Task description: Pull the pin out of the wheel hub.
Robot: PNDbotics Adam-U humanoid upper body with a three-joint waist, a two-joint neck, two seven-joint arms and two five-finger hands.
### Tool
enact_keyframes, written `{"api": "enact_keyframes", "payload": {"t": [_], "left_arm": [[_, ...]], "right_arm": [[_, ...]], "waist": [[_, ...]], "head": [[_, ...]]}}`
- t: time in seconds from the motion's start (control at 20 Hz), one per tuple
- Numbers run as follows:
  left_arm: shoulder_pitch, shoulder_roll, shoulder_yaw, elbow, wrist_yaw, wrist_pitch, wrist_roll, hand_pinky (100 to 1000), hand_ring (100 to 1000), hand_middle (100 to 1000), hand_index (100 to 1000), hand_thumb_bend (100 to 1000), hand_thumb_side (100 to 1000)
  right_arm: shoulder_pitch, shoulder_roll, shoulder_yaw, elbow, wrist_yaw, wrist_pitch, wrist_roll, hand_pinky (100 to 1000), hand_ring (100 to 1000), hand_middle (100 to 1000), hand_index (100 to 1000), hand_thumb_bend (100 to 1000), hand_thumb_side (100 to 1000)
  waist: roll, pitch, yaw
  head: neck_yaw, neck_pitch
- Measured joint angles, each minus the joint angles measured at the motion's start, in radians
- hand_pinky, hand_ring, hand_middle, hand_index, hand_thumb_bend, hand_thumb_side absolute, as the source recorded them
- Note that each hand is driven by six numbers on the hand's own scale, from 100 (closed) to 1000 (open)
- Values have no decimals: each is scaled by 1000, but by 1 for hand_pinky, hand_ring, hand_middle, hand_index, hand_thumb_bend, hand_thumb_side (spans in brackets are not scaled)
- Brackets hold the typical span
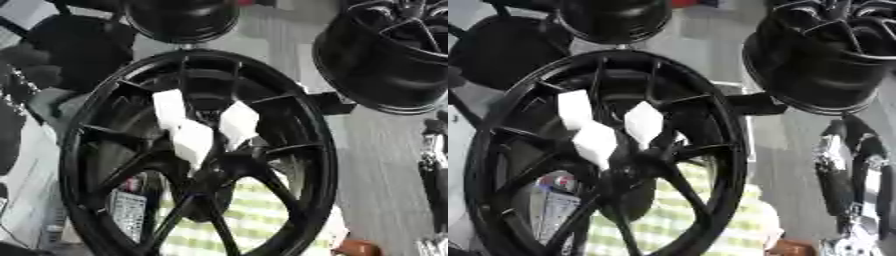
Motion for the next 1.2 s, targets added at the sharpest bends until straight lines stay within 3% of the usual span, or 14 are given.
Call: {"api": "enact_keyframes", "payload": {"t": [0.35,0.5,0.65,0.95,1.2], "left_arm": [[-111,163,-66,0,-103,-72,-96,784,745,728,826,100,477],[-169,234,-105,0,-149,-80,-141,790,754,733,831,100,385],[-238,306,-152,-1,-194,-89,-186,792,759,735,833,100,350],[-382,457,-213,-1,-286,-113,-280,798,769,743,839,100,296],[-445,576,-239,-6,-360,-165,-354,798,772,747,847,100,324]], "right_arm": [[9,-17,-3,0,8,4,-5,928,870,709,823,100,687],[14,-25,-6,0,13,5,-8,928,871,710,824,100,687],[18,-30,-6,0,17,7,-10,929,871,710,824,100,688],[18,-31,-5,0,17,7,-10,929,872,711,824,100,688],[18,-31,0,0,17,4,-5,929,872,711,824,100,686]], "waist": [[30,0,13],[37,-2,18],[43,-4,20],[38,-4,16],[22,-4,-3]], "head": [[-16,1],[-22,4],[-26,10],[-33,11],[-21,14]]}}
